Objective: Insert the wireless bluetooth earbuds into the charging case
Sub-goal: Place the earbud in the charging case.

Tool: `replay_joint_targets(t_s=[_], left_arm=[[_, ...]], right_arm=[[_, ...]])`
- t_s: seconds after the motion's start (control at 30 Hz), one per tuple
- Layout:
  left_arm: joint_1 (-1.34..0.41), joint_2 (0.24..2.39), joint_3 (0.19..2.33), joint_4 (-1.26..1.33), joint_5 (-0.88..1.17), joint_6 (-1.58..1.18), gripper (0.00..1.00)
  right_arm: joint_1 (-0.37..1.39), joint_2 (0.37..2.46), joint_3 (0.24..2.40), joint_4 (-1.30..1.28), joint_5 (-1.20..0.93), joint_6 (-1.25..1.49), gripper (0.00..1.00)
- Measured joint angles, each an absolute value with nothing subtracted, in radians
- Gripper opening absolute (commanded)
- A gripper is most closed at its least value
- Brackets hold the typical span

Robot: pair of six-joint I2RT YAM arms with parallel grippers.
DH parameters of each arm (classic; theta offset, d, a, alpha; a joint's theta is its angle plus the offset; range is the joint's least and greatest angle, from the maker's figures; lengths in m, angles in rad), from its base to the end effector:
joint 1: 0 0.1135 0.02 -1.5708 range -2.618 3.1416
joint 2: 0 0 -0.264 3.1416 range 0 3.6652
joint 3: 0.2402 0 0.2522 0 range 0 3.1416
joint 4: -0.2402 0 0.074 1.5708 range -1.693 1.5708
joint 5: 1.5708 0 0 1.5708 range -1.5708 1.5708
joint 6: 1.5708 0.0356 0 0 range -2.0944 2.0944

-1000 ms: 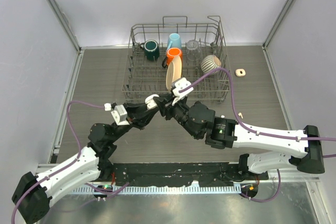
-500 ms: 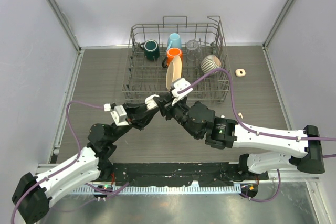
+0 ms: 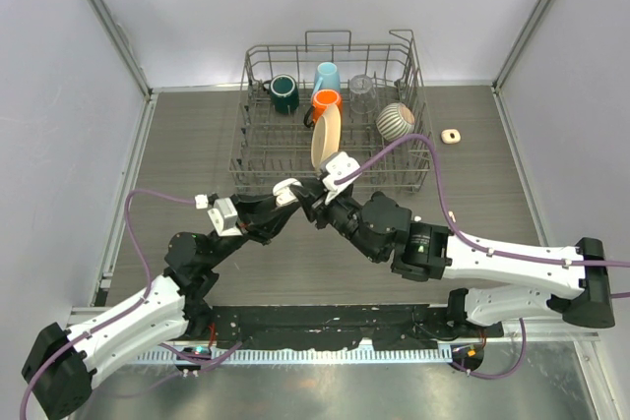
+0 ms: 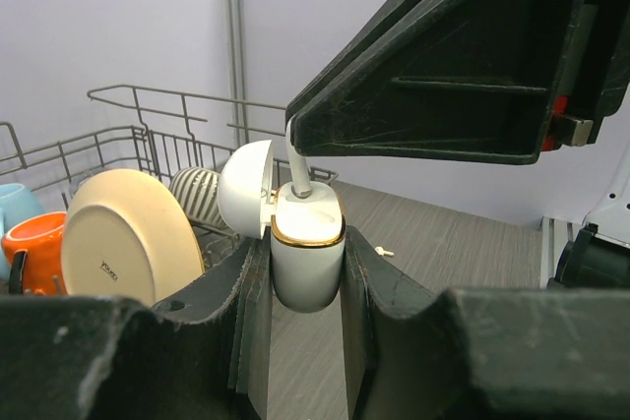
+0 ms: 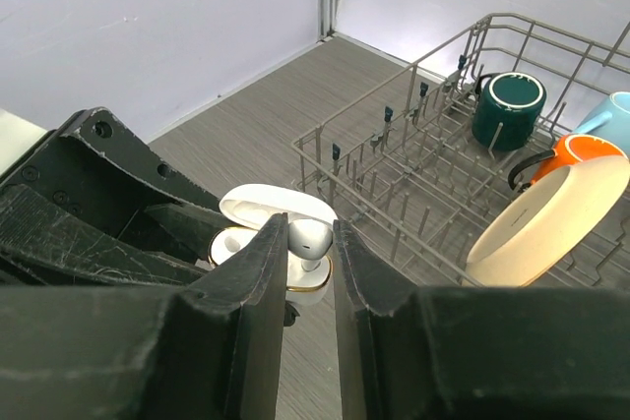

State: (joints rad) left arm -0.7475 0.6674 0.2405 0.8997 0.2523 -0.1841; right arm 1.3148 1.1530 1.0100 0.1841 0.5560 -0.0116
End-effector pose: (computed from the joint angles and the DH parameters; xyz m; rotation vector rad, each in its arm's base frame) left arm 0.1091 -0.1133 0.2795 0.5446 1.0306 -0.9674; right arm 0.0860 0.2545 0.3836 -0.5729 1.4591 0.6085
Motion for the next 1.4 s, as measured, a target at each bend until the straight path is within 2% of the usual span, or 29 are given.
replay_joint_targets(t_s=[0.73,1.07,1.27,1.3,1.33,1.37,1.4], left_arm=[[-0.748,0.665,0.241,0.900,0.254,-0.199,0.00],[-0.748,0.668,0.241,0.904,0.253,-0.199,0.00],[-0.748,0.672,0.241,0.912,0.258,-0.199,0.00],[-0.748,0.672,0.241,0.912,0.258,-0.199,0.00],[-0.748,0.672,0.241,0.912,0.258,-0.199,0.00],[-0.748,0.672,0.241,0.912,0.258,-0.199,0.00],[-0.748,0.672,0.241,0.910,0.257,-0.198,0.00]], right_arm=[[1.320,1.143,0.984,0.213,0.529,-0.118,0.01],[1.320,1.143,0.989,0.175,0.509,-0.118,0.09],[1.320,1.143,0.989,0.150,0.497,-0.118,0.27],[1.320,1.143,0.989,0.149,0.497,-0.117,0.33],[1.320,1.143,0.989,0.149,0.499,-0.115,0.48],[1.320,1.143,0.989,0.150,0.499,-0.111,0.53],[1.320,1.143,0.990,0.153,0.503,-0.106,0.63]])
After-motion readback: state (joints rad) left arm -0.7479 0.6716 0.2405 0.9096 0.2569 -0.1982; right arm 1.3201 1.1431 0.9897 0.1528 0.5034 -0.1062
